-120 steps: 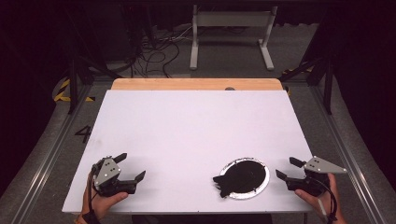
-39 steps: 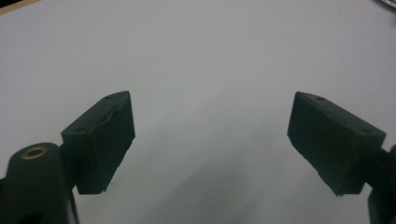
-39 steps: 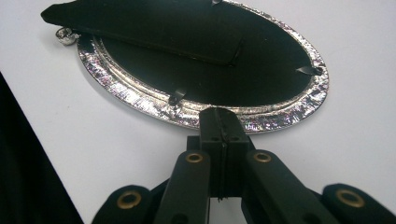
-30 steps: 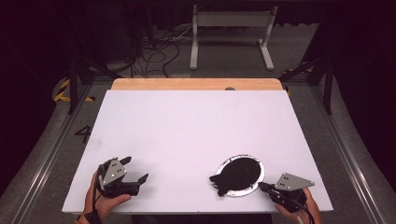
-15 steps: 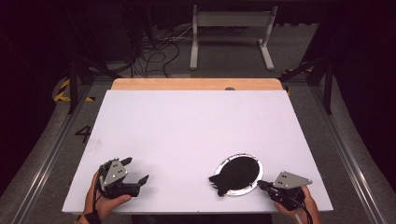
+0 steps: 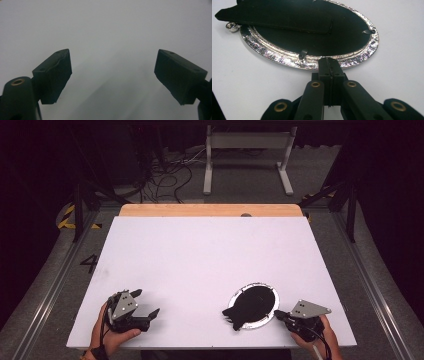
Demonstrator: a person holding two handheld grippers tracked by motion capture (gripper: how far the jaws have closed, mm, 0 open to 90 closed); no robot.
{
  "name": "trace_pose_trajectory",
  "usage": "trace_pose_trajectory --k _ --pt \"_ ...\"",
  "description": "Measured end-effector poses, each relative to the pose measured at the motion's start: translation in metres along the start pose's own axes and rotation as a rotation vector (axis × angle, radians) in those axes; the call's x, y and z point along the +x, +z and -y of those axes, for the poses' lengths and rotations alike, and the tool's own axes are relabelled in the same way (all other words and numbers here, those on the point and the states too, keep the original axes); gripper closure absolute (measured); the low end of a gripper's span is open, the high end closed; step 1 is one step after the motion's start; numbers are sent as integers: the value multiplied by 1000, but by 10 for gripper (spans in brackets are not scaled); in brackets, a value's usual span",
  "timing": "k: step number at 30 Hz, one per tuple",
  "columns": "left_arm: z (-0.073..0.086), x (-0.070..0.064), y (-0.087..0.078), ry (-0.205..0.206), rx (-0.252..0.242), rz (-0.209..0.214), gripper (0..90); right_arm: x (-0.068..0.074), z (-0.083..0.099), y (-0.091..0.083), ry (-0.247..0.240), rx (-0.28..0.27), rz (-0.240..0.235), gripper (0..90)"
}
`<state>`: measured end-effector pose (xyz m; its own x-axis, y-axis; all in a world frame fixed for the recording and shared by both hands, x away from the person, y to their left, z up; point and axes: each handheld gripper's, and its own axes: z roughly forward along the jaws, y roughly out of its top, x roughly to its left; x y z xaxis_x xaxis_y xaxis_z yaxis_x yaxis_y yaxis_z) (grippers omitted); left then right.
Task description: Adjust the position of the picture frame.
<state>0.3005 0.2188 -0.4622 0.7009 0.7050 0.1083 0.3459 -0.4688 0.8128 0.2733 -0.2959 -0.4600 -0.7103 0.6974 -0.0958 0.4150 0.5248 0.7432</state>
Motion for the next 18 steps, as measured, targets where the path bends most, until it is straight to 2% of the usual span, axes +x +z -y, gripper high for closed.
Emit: trace_pose_trajectory --k 14,18 --pt "-1 -2 3 11 23 7 152 -4 -3 3 12 -2 -11 900" --pt "-1 -2 4 19 50 14 156 -7 -4 5 21 3 -30 900"
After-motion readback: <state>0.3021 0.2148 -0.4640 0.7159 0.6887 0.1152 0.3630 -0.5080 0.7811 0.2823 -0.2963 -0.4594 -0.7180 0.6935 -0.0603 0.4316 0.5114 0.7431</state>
